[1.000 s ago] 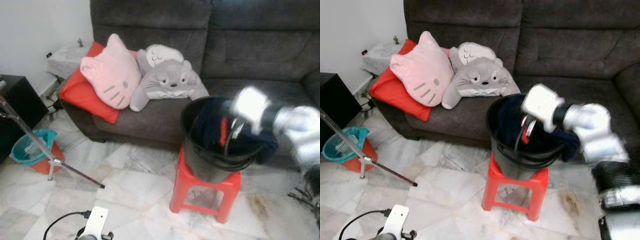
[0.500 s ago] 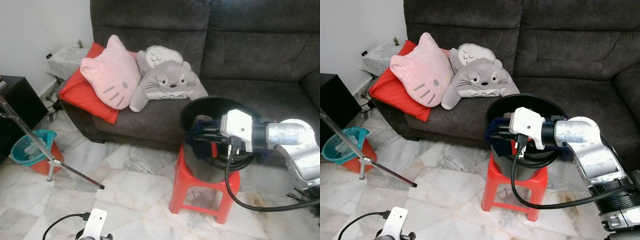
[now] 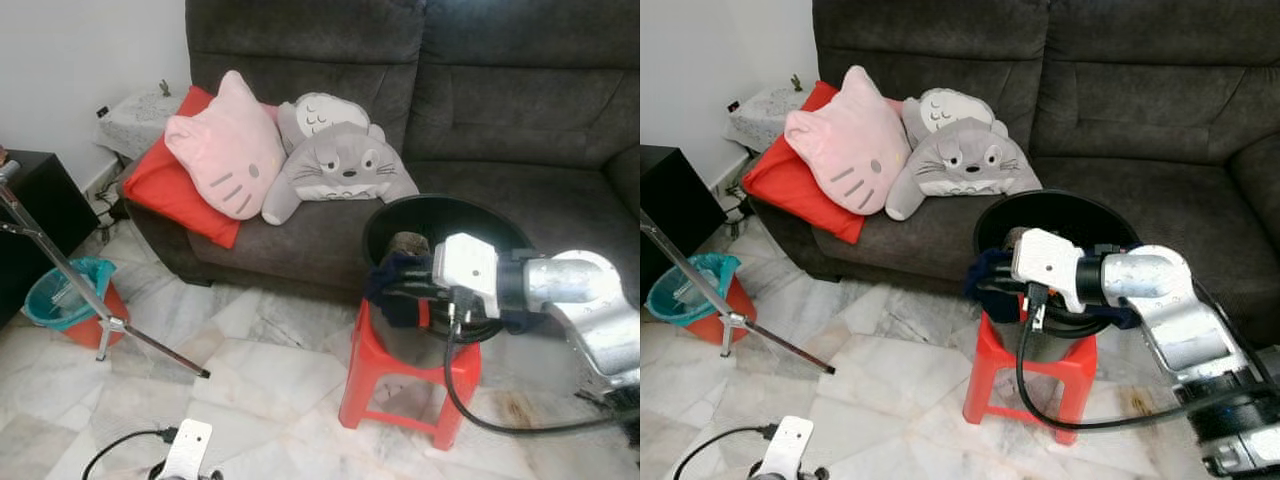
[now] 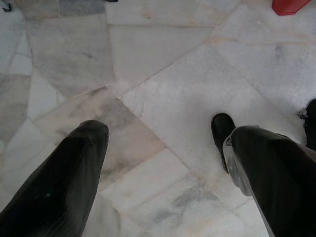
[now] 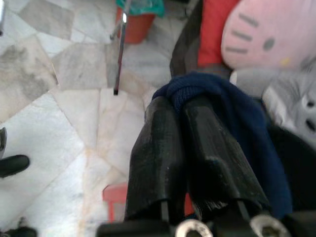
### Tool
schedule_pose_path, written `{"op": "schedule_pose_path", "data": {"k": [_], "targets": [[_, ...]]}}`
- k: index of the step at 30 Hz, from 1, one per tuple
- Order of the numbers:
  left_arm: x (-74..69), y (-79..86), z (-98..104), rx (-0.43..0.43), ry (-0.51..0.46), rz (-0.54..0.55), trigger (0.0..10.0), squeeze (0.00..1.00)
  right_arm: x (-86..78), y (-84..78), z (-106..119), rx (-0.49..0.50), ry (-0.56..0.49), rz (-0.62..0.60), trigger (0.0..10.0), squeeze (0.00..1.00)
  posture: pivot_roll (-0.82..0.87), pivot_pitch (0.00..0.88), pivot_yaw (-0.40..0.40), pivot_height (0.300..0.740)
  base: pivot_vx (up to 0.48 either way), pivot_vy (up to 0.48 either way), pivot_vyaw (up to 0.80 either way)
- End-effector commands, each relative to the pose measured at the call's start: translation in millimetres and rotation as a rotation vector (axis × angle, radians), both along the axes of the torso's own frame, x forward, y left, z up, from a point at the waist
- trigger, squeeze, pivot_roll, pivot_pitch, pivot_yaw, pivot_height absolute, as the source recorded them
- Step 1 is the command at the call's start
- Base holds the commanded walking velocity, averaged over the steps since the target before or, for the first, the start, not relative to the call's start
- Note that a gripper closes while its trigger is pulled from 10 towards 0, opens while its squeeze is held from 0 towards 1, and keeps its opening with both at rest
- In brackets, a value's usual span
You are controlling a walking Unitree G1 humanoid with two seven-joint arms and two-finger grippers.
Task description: Hang hanger
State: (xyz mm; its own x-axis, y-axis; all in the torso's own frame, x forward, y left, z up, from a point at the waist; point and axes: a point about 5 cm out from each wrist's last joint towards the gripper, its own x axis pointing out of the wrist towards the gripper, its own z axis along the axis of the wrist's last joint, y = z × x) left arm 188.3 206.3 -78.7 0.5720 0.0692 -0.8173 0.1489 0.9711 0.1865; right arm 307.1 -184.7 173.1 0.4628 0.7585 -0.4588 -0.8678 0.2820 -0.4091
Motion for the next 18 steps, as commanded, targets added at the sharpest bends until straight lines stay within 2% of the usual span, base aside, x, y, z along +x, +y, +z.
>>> {"op": "schedule_pose_path", "data": {"k": [1,18], "targets": [[-6.7,2.4,-3.0,0.008,0.024,0.0,10.0,0.0,-3.0,4.2,-9.9,-0.008,0.023,0.015,10.0,0.0,-0.05,0.0,0.069,0.74,0.0,0.0,0.0],[-8.9,1.5,-4.3,0.007,0.032,-0.002,10.0,0.0,-16.2,22.9,-33.4,0.027,0.132,0.101,10.0,0.0,-0.05,0.0,0.064,0.74,0.0,0.0,0.0]]}}
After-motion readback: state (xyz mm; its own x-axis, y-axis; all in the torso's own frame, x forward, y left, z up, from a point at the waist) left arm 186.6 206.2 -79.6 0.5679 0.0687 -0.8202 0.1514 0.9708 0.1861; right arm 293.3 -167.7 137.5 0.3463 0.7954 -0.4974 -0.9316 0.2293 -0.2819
